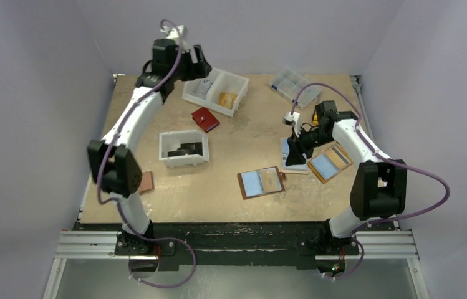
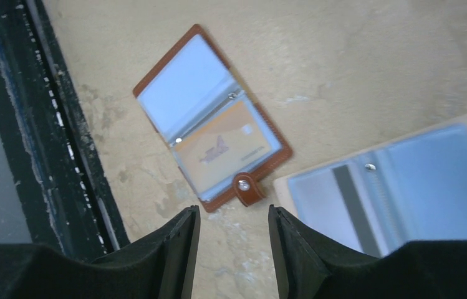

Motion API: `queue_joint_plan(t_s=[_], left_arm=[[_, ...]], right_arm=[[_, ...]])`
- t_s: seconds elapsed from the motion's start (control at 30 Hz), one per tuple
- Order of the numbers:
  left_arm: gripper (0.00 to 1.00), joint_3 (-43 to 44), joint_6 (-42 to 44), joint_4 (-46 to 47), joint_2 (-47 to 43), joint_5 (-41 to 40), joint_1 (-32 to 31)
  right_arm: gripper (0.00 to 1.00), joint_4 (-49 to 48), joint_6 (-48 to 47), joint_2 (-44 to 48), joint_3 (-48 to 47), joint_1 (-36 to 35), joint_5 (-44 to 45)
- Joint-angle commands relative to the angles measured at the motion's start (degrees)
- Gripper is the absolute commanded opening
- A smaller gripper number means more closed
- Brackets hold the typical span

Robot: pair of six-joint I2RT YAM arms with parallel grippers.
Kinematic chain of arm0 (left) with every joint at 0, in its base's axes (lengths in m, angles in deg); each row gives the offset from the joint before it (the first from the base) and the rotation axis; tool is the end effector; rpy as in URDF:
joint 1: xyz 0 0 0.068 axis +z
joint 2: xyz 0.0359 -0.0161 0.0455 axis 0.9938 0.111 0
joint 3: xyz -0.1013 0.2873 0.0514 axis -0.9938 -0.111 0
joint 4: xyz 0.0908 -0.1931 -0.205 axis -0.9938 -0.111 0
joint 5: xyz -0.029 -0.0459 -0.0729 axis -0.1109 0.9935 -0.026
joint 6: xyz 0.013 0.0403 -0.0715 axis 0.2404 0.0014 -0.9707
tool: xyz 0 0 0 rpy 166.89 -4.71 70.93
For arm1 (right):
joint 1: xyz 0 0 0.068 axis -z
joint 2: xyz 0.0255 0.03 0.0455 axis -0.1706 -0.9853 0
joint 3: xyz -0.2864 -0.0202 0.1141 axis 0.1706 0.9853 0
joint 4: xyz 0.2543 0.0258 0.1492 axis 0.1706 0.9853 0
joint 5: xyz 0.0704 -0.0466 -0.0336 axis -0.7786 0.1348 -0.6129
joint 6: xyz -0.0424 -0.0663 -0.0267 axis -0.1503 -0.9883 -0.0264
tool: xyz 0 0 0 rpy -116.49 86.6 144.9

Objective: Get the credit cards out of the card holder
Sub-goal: Reset both arms

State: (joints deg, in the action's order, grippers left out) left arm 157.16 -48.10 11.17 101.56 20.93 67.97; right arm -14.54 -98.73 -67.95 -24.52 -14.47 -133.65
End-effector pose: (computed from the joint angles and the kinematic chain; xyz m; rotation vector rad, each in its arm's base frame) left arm 0.5259 -0.1567 0.3907 -0.0254 1.9879 -0.5503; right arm 0.3166 0.0778 0.2306 -1.2369 2.2323 0.9139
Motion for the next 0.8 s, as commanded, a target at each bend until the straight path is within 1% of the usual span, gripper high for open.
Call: queue_joint_plan(t_s=[0.0,0.07,0.1,0.13,0.17,0.23,0.27,0.33,0.4,0.47,0.57,0.67,0.77], left_arm=[[0.8,-20.44,-6.77,8.63,-16.52,7.09,7.34],[0.82,-30.19,-10.6,12.33,-24.21,10.63,11.67],[0.87,-34.08,-11.59,12.8,-27.67,11.08,13.71],[0.94,-36.9,-12.0,11.93,-31.31,10.27,15.16],[0.98,-39.17,-11.73,10.2,-35.76,7.97,15.52],[0.99,-42.0,-11.1,5.03,-41.55,1.71,15.57],[0.99,-43.43,-10.7,3.95,-44.13,0.68,15.57],[0.99,-45.61,-8.89,2.7,-47.9,2.73,15.57],[0.99,-46.27,-8.05,0.41,-50.07,4.39,15.57],[0.99,-45.76,-6.9,-3.29,-51.36,4.72,15.57],[0.99,-44.51,-6.3,-7.53,-52.65,4.96,15.62],[0.99,-43.15,-6.23,-10.15,-53.41,6.47,15.58],[0.99,-41.08,-6.74,-11.69,-53.84,7.33,15.57]], right_arm=[[0.53,1.52,0.66,3.73,-7.01,2.84,2.49],[0.56,2.11,1.37,4.44,-9.82,4.38,2.01],[0.57,2.35,1.79,4.86,-11.26,6.48,1.59],[0.59,2.24,2.51,5.44,-12.44,7.73,1.35],[0.62,1.67,3.52,6.26,-13.56,9.04,1.27],[0.69,-1.06,5.77,8.39,-14.97,11.37,1.71],[0.73,-3.26,7.72,9.65,-15.37,12.31,2.54],[0.82,-7.18,11.74,12.1,-16.01,13.99,3.99],[0.92,-9.3,14.63,13.98,-17.19,15.47,5.38],[0.99,-9.84,17.19,14.87,-19.19,16.64,5.75],[0.99,-9.08,21.4,14.98,-23.52,17.94,4.6],[0.99,-8.91,26.76,14.82,-26.8,18.46,6.59],[0.99,-9.73,31.81,15.66,-27.97,19.49,7.13]])
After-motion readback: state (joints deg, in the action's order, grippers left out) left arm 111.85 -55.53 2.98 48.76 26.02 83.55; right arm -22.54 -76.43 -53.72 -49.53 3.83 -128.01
